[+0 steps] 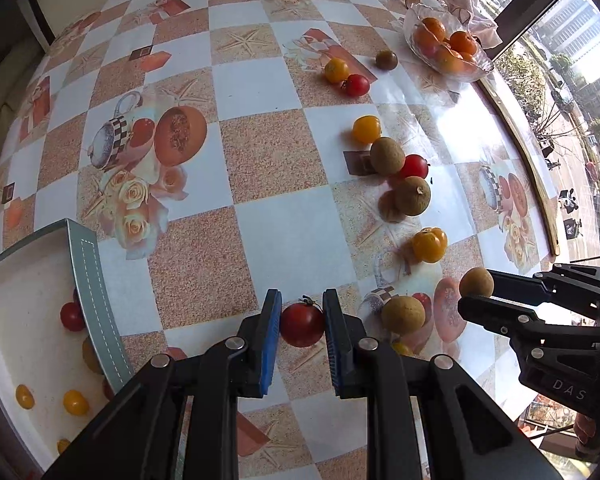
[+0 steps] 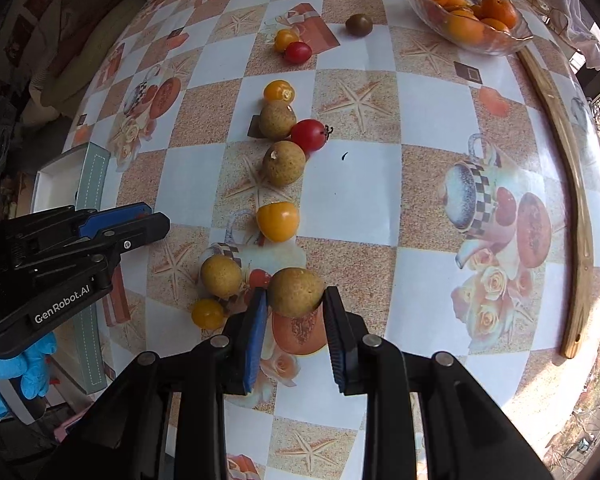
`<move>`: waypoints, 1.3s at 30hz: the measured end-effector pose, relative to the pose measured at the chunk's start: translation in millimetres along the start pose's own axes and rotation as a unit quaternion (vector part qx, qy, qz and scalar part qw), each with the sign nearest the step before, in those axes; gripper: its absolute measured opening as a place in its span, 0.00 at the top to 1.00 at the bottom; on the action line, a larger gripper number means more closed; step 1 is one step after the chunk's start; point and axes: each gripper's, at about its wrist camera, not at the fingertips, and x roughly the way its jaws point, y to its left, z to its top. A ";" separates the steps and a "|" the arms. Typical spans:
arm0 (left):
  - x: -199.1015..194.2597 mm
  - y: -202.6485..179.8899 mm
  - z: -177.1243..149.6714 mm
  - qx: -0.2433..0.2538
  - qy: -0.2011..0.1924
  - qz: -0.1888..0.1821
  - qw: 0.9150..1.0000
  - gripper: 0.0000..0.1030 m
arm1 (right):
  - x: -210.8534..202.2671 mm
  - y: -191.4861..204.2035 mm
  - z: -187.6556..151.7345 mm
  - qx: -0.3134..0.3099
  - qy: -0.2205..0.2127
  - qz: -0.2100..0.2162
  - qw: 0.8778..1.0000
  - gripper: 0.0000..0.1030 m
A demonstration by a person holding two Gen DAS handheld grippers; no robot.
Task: Organize fruits
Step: 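Grasp a red tomato with the left tool while the right tool grasps a brown fruit, then carry the red tomato and brown fruit into the tray and open both tools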
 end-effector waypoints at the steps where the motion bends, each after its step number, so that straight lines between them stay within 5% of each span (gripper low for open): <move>1: -5.9 0.0 -2.7 -0.001 -0.003 0.000 1.000 0.78 | -2.5 -0.1 -0.3 0.001 -0.001 0.001 1.000 0.70; 12: -44.7 28.8 -23.0 -0.032 -0.036 0.007 0.999 0.78 | -27.8 15.7 4.4 -0.021 -0.015 -0.004 1.000 0.70; 21: -70.9 68.9 -51.0 -0.082 -0.066 0.027 0.994 0.78 | -32.5 66.1 14.7 -0.071 -0.020 0.002 0.997 0.70; 32: -89.5 156.1 -114.4 -0.186 -0.074 0.076 0.977 0.78 | -10.6 164.3 24.4 -0.149 0.000 0.039 0.988 0.70; 39: -80.8 199.5 -113.7 -0.218 -0.076 0.102 0.968 0.78 | 15.0 213.5 40.2 -0.174 0.017 0.056 0.983 0.70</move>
